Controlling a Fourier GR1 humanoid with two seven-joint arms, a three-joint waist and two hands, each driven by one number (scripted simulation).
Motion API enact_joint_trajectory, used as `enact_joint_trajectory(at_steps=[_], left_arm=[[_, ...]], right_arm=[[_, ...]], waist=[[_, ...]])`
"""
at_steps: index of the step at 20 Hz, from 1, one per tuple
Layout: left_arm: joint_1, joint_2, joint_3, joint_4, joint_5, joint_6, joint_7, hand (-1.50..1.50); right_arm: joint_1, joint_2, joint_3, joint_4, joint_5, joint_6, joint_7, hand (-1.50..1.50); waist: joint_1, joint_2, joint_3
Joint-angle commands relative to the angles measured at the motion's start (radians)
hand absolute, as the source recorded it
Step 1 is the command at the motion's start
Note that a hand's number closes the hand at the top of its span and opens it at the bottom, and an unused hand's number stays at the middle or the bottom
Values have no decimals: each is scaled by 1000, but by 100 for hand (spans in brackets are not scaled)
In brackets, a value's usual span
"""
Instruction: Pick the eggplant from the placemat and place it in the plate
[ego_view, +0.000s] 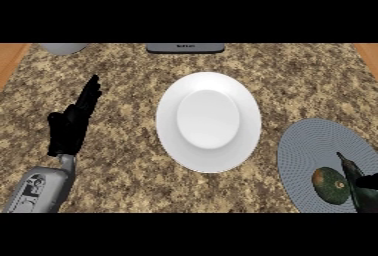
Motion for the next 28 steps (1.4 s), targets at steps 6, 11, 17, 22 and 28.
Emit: enact_joint_trajectory(at_steps=[6,11,17,22,28], left_arm=[[5,15,14,-52,-4,-34,43,0],[29,-17,17,-40,-34,-36,21,0],[15,-43,33,-68,-50,-49,72,0],[-43,-53,69,2,-56,-55,39,0],[52,-57,82,-15,-71,-102,-31,0]], right_arm=[[-72,-104,-14,84,-151,326,195,-150],[-100,-10,-15,163,-95,372,209,-150],[-213,91,-7,249,-41,461,244,-150],[-111,91,3,248,21,529,195,-150],[-115,182,-11,351,153,545,114,-150]], waist=[[18,2,3],[12,3,3],[16,3,3],[5,2,3],[9,2,3]])
